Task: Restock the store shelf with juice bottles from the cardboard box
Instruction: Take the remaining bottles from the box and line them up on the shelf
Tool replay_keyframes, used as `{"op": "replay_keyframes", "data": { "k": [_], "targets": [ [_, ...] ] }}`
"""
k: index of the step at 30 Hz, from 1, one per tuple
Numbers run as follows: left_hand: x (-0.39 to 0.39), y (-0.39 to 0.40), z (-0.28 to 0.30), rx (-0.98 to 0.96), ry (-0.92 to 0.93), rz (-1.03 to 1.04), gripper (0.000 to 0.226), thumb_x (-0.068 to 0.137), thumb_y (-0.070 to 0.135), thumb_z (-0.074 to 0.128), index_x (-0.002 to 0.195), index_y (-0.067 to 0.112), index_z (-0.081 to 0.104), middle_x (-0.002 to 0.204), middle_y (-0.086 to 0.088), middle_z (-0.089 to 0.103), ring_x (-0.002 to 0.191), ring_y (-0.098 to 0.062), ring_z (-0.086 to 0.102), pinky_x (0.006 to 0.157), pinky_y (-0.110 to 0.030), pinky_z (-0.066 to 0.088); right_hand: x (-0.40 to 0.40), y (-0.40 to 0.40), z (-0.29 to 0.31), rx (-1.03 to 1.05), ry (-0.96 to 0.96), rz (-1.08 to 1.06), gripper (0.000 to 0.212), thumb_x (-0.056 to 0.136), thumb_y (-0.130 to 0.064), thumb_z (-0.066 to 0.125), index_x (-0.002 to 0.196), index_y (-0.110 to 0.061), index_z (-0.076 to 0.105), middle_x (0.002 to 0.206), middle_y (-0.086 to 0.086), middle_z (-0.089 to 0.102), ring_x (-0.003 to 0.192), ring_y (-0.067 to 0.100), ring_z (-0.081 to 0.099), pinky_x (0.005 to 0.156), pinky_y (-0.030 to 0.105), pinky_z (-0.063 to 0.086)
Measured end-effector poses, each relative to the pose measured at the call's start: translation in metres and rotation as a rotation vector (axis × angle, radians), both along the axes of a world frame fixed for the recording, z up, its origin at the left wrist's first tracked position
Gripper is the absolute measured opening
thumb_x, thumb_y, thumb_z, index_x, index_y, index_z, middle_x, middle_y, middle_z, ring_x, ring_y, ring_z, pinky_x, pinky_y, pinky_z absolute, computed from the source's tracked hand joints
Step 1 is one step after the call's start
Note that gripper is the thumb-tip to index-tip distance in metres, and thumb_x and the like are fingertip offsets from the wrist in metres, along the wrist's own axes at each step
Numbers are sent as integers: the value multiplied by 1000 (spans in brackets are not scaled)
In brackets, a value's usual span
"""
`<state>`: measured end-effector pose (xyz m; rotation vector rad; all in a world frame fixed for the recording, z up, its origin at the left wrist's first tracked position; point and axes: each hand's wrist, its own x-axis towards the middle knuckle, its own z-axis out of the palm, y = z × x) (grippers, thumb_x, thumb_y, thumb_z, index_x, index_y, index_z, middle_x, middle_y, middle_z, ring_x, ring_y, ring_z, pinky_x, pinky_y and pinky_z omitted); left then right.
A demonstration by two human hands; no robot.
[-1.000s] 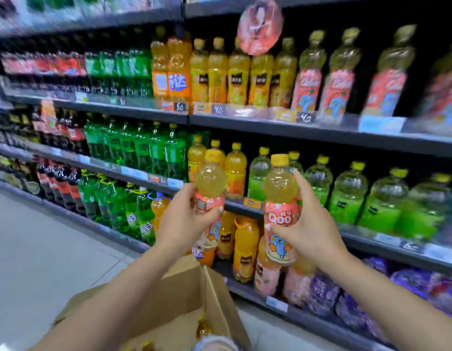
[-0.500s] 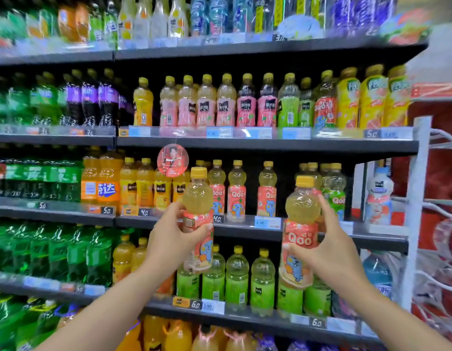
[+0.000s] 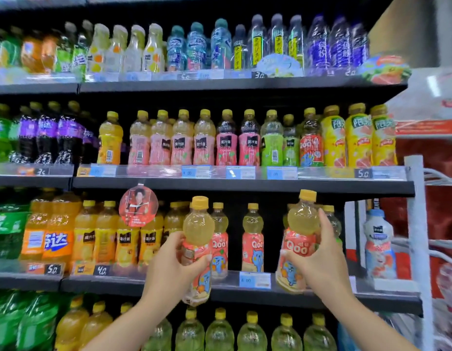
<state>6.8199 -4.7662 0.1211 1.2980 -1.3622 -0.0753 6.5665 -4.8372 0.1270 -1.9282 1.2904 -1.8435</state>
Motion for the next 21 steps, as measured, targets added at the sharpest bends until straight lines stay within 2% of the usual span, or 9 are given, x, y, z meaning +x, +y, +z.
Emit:
{"op": "replay_keyframes", "data": {
  "k": [2, 8, 12, 15, 18, 21],
  "targets": [
    [3, -16, 4, -7, -8, -2, 44, 72, 33, 79, 91, 44, 41, 85, 23, 59, 74, 8, 57, 55, -14, 48, 6, -25, 4, -16, -8, -18, 117, 60, -33, 88, 145, -44, 9, 145, -10, 42, 126, 17, 50, 98, 44, 48],
    [17, -54, 7, -59, 4, 2, 47, 71, 31, 80, 103, 39, 46, 94, 19, 62, 81, 7, 59, 54, -9, 46, 23, -81, 1, -60, -17, -37, 116, 63, -32, 87, 146, -45, 8, 146, -9, 41, 126, 18, 49, 99, 42, 47],
    [23, -68, 1, -107, 22, -5, 49, 70, 29, 81, 106, 35, 49, 93, 17, 63, 84, 18, 56, 56, -2, 45, 31, -98, -8, -63, 0, -61, 117, 62, -31, 88, 147, -41, 8, 149, -9, 38, 131, 18, 45, 103, 44, 45],
    [23, -72, -4, -97, 20, 2, 50, 70, 31, 80, 109, 33, 49, 95, 17, 64, 82, 8, 61, 54, -6, 47, 35, -105, -8, -66, 85, -110, 115, 65, -31, 86, 149, -36, 8, 150, -7, 37, 134, 18, 41, 106, 40, 41],
    [23, -74, -8, -103, 15, 22, 47, 70, 32, 79, 105, 37, 48, 94, 18, 64, 82, 8, 61, 55, -10, 49, 40, -108, -13, -15, 166, -126, 113, 68, -31, 85, 151, -32, 7, 147, -3, 39, 133, 18, 41, 102, 34, 40],
    [24, -75, -10, -102, 37, 14, 45, 71, 29, 79, 94, 45, 43, 92, 21, 62, 82, 19, 57, 54, -10, 49, 45, -112, -25, 39, 212, -127, 114, 68, -32, 84, 150, -34, 5, 147, -3, 40, 133, 18, 41, 102, 34, 41]
  ]
}}
